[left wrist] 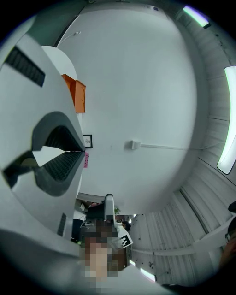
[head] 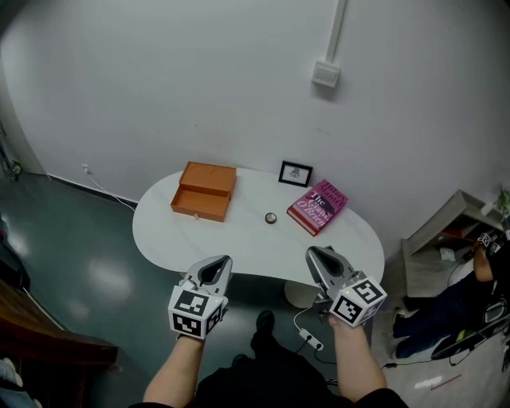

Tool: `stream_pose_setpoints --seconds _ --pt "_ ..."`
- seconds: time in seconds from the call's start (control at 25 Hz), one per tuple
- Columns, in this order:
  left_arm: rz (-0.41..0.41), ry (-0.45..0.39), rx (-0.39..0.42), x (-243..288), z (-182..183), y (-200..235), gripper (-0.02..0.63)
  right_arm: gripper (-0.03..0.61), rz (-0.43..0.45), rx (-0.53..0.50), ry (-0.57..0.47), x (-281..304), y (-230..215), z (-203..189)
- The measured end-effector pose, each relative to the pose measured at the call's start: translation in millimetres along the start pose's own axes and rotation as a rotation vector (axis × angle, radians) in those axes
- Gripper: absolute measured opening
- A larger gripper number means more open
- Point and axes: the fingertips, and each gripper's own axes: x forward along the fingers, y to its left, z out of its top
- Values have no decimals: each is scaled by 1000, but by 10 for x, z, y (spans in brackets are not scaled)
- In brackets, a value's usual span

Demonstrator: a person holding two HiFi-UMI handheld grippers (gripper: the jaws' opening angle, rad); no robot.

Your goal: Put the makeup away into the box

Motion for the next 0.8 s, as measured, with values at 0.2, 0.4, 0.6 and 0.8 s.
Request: stream_pose_setpoints --seconds 0.2,0.4,0.6,0.8 --pt "-33 14 -30 548 99 160 13 38 -15 26 6 319 -558 13" --pt "-39 22 -29 1220 233 338 14 38 -36 28 49 606 -1203 27" --pt "-29 50 -23 1875 322 460 14 38 -47 70 44 862 -1886 112" --pt "-29 71 19 2262 428 407 14 38 -49 106 36 1022 -2306 147"
